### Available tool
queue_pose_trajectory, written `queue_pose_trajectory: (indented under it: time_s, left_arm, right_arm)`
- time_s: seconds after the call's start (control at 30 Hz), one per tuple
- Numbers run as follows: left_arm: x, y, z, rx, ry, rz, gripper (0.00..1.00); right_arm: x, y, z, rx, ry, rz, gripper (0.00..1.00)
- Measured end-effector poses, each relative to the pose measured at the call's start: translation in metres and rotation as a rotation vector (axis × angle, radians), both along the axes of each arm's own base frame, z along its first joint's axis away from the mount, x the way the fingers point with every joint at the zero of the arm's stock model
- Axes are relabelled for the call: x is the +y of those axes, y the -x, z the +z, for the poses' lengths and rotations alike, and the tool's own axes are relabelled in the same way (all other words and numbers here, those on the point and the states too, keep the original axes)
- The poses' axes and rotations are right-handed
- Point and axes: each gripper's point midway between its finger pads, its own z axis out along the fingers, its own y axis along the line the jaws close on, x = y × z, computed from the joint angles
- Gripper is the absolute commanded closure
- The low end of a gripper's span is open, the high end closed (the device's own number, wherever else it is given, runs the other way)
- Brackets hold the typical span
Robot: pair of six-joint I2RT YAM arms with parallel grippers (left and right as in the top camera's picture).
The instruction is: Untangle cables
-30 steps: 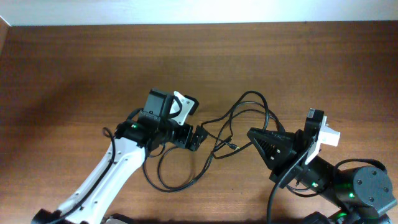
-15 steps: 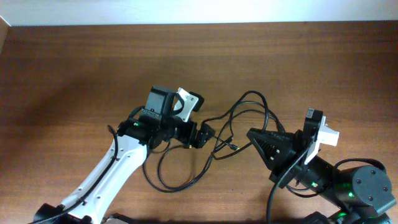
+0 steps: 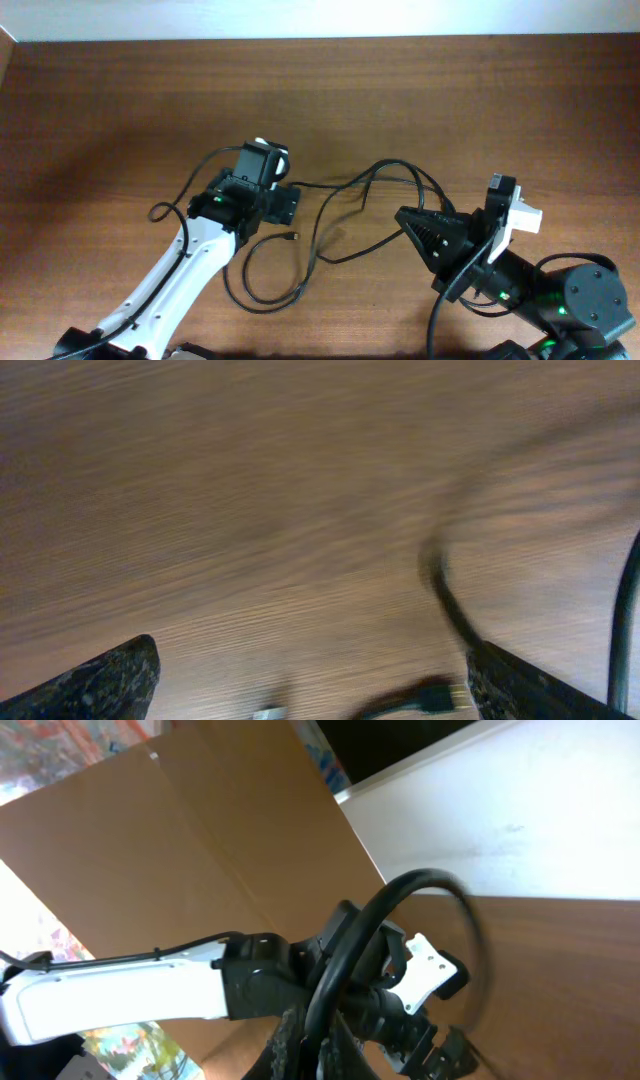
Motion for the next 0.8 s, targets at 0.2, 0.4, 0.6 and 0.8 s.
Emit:
queue_pose_trajectory:
  time_s: [0.2,0.4,0.6,0.8]
  left_arm:
    - [0.029,-0.006,0.002,-0.018,-0.038,0.104,0.01]
    - [0.017,-0.001,-0.003,0.023,0.042,0.081,0.01]
    - [-0.005,0.006,-0.005,0.068,0.154,0.018,0.01]
    - [-0.017,0.010,-0.006,0.096,0.213,-0.018,0.01]
  right_arm:
    - [-0.001,0.001,0.002,-0.007,-0.004,0.000,0.96]
    - [-0.001,0.001,0.002,-0.007,-0.003,-0.002,0.96]
    - [-0.010,-0.012,0.002,-0.027,0.010,-0.097,0.96]
    - [-0.040,-0.042,-0.015,0.011,0.068,-0.347,0.96]
